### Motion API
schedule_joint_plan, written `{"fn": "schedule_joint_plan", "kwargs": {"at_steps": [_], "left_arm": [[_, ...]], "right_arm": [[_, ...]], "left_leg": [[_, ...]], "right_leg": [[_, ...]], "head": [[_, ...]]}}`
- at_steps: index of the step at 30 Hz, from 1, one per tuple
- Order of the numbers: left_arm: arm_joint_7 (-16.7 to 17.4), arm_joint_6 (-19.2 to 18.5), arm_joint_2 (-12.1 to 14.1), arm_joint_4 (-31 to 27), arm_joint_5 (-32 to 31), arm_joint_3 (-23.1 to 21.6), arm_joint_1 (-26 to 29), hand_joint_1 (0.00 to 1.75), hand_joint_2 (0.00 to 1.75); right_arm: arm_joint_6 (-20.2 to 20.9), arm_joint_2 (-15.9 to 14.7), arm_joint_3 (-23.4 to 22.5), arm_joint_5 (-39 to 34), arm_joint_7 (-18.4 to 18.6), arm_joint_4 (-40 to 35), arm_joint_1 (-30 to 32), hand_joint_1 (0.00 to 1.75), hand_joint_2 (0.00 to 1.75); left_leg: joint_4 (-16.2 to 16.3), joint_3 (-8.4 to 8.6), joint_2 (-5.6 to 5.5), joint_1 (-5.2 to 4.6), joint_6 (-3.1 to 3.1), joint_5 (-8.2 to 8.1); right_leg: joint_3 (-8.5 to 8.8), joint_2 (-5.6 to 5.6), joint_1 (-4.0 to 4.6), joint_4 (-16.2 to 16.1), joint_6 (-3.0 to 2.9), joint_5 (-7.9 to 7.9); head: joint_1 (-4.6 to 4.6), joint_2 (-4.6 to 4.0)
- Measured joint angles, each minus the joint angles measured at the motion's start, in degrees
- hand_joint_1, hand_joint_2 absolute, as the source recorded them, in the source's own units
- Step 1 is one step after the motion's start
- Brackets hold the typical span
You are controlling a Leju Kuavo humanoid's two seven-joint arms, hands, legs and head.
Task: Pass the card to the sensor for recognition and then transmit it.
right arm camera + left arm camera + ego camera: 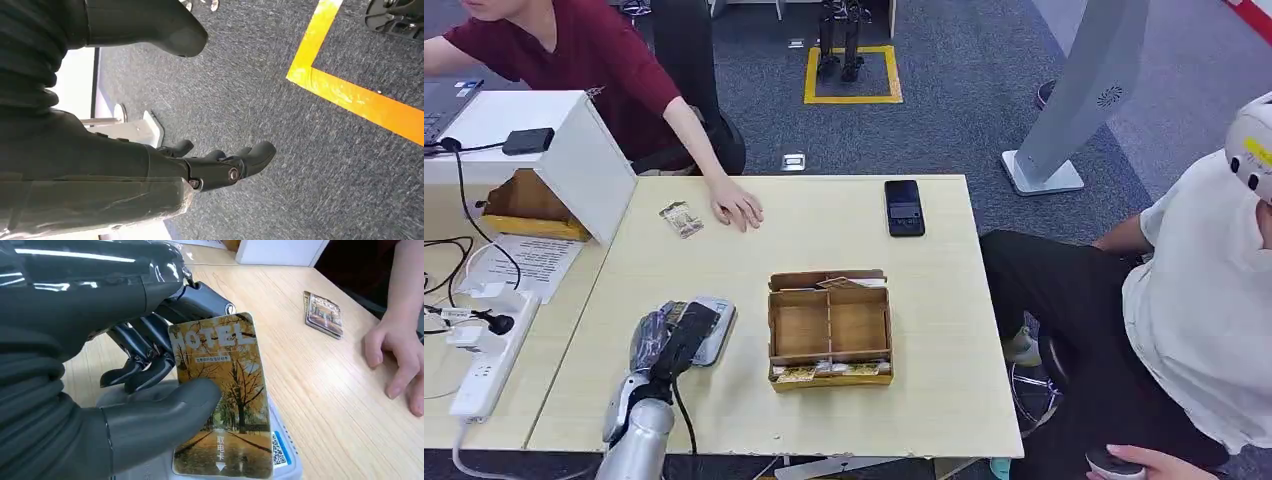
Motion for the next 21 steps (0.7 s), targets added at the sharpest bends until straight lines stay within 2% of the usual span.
{"fn": "schedule_joint_plan", "kwargs": {"at_steps": [21], "left_arm": [[0.76,1.55,0.0,0.63,-3.19,-0.77,0.01,1.75,1.75]], "right_arm": [[-0.02,0.0,-0.04,0.48,-0.07,0.0,0.01,0.0,1.75]], "left_leg": [[0.0,0.01,0.0,0.0,0.0,0.0]], "right_leg": [[0.01,-0.01,0.0,0.0,0.0,0.0]], "head": [[-0.02,0.0]]}}
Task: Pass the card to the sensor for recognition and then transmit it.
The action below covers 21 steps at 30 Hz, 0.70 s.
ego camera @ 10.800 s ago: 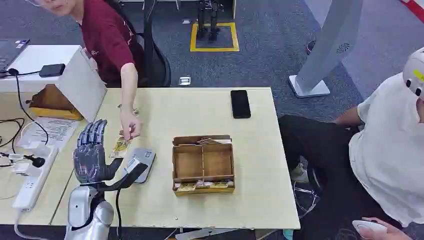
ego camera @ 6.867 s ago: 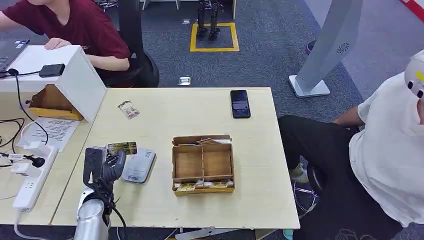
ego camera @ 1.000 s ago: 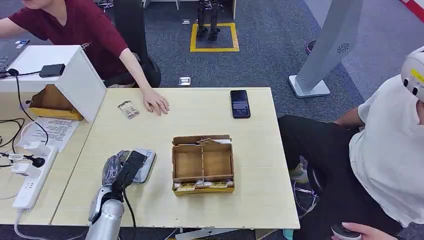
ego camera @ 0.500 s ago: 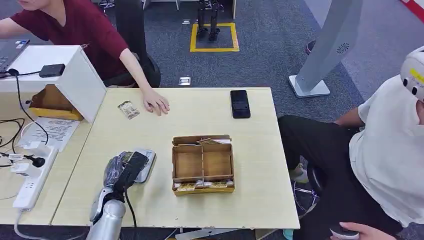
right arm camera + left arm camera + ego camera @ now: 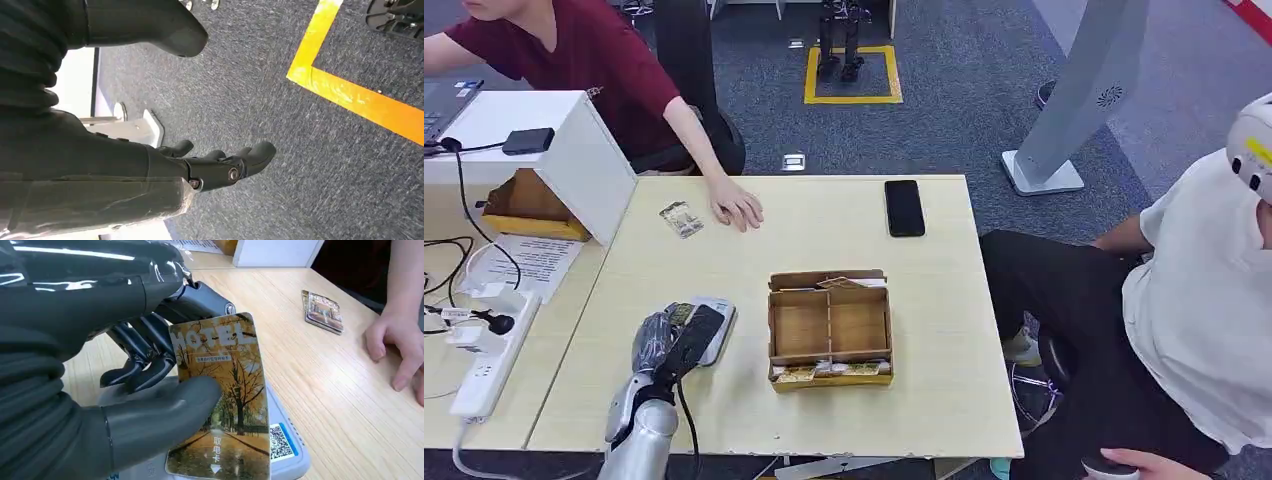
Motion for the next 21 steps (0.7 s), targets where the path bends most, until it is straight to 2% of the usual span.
{"fn": "schedule_joint_plan", "kwargs": {"at_steps": [5,9,13,18,21], "left_arm": [[0.46,0.42,0.0,0.0,-1.29,-0.35,0.06,1.75,1.75],[2.2,2.84,0.0,0.0,-5.94,-1.0,0.45,1.75,1.75],[3.1,3.41,0.04,0.18,-8.68,-1.35,0.49,1.75,1.75],[3.21,3.41,0.04,0.26,-9.03,-1.35,0.47,1.75,1.75],[1.46,1.87,0.0,0.26,-4.97,-1.29,0.47,1.75,1.75]], "right_arm": [[0.0,0.02,-0.09,0.02,0.0,0.0,0.01,0.0,1.75],[-0.13,0.02,-0.3,0.2,-0.37,0.0,0.01,0.0,1.75],[-0.2,0.02,-0.57,0.39,-0.37,0.0,0.0,0.0,1.75],[-0.31,0.02,-0.81,0.55,-0.37,0.0,0.01,0.0,1.75],[-0.35,0.02,-0.9,0.7,-0.39,0.0,0.01,0.0,1.75]], "left_leg": [[0.0,0.0,0.0,0.0,0.0,0.0],[0.0,0.0,0.0,0.0,0.0,0.0],[0.0,0.01,0.0,0.0,0.0,0.0],[0.0,0.02,0.0,0.0,0.0,0.0],[0.0,0.01,-0.01,0.0,0.0,0.0]], "right_leg": [[0.0,0.0,0.0,0.0,0.0,0.0],[0.0,0.0,0.0,0.0,0.0,0.0],[0.02,-0.01,0.0,0.0,0.0,0.0],[0.02,-0.01,0.0,0.0,0.0,0.0],[0.02,-0.01,0.0,0.0,0.0,0.0]], "head": [[0.02,0.0],[0.02,0.0],[0.02,0.0],[0.02,0.0],[0.02,0.0]]}}
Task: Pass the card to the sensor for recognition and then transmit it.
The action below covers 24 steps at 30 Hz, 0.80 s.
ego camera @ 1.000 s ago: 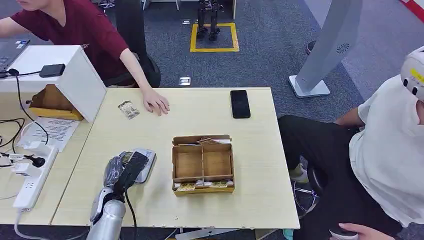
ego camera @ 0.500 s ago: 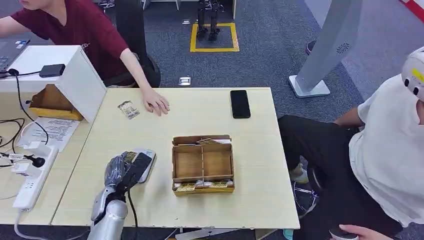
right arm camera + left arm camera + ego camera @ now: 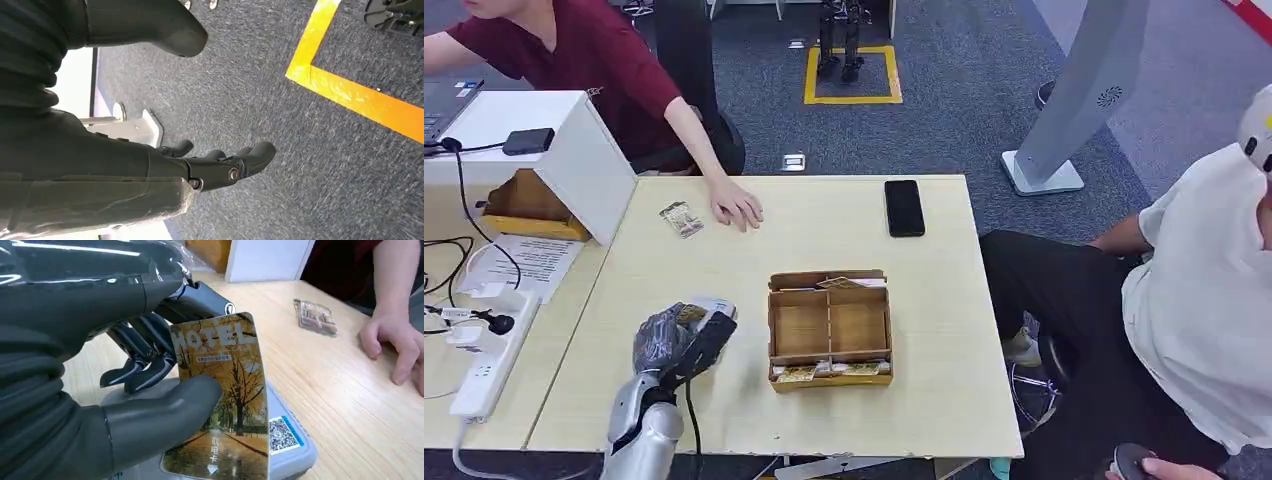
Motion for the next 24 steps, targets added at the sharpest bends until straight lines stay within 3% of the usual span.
{"fn": "schedule_joint_plan", "kwargs": {"at_steps": [2,7,12,20,24], "left_arm": [[-2.23,-2.82,-0.13,-0.02,5.82,0.5,0.02,1.75,1.75],[-8.97,-14.43,-1.55,-1.52,27.45,3.61,0.43,1.75,1.75],[-10.05,-19.1,-3.37,-5.41,40.57,5.7,1.45,1.75,1.75],[-10.42,-19.6,-3.63,-8.28,42.59,6.54,1.61,1.75,1.75],[-10.42,-20.78,-3.67,-8.66,46.79,6.8,1.67,1.75,1.75]], "right_arm": [[-0.04,0.0,0.0,0.15,-0.02,0.0,0.01,0.0,1.75],[-0.07,0.0,-0.02,0.57,-0.31,0.0,0.06,0.0,1.75],[0.06,0.0,-0.04,0.74,0.0,0.0,0.1,0.0,1.75],[0.15,0.0,-0.04,0.9,0.04,0.0,0.09,0.0,1.75],[0.22,0.0,-0.04,1.11,0.04,0.0,0.09,0.0,1.75]], "left_leg": [[0.0,0.0,0.0,0.0,0.0,0.0],[0.0,-0.02,-0.03,0.0,0.0,0.01],[0.0,-0.02,-0.02,-0.01,-0.03,0.02],[0.0,-0.03,-0.03,0.01,-0.03,0.02],[0.0,-0.03,-0.03,0.01,-0.03,0.02]], "right_leg": [[0.0,0.0,0.0,0.0,0.0,0.0],[0.01,-0.06,0.0,0.0,0.0,0.0],[0.0,-0.04,0.0,0.0,0.0,0.0],[-0.02,-0.04,0.01,0.0,0.0,0.0],[-0.02,-0.04,0.01,0.0,0.0,0.0]], "head": [[-0.02,0.0],[0.0,0.0],[-0.02,0.0],[0.0,0.0],[0.0,0.0]]}}
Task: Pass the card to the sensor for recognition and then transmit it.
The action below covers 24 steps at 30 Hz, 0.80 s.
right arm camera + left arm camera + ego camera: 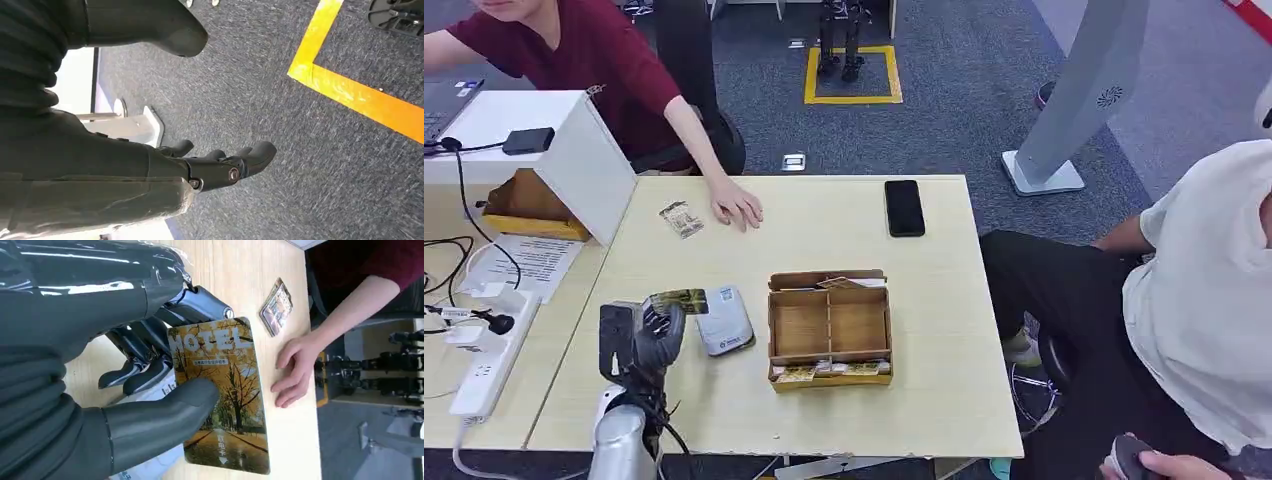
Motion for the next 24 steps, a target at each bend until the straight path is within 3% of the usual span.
{"fn": "schedule_joint_plan", "kwargs": {"at_steps": [6,14,24], "left_arm": [[-1.05,1.0,-0.17,-1.35,4.1,0.83,0.12,1.75,1.75],[-1.16,3.58,-0.15,-2.4,0.3,1.11,-0.57,1.75,1.75],[-1.18,4.07,-0.24,-2.38,-0.25,1.14,-2.13,1.75,1.75]], "right_arm": [[0.39,0.0,0.0,0.63,0.24,0.0,-0.04,0.0,1.75],[1.07,0.0,0.22,1.57,0.37,0.0,-0.39,0.0,1.75],[1.16,0.0,0.52,1.66,0.37,0.0,-0.68,0.0,1.75]], "left_leg": [[0.0,0.0,0.01,-0.01,0.0,0.0],[0.0,0.01,0.0,0.0,0.0,0.01],[0.0,0.0,0.0,0.0,-0.01,0.01]], "right_leg": [[-0.01,0.01,0.0,0.0,0.0,0.0],[-0.01,0.0,0.0,0.0,0.0,0.0],[-0.01,0.01,0.0,0.0,0.0,0.0]], "head": [[0.0,0.0],[-0.02,0.0],[-0.02,0.0]]}}
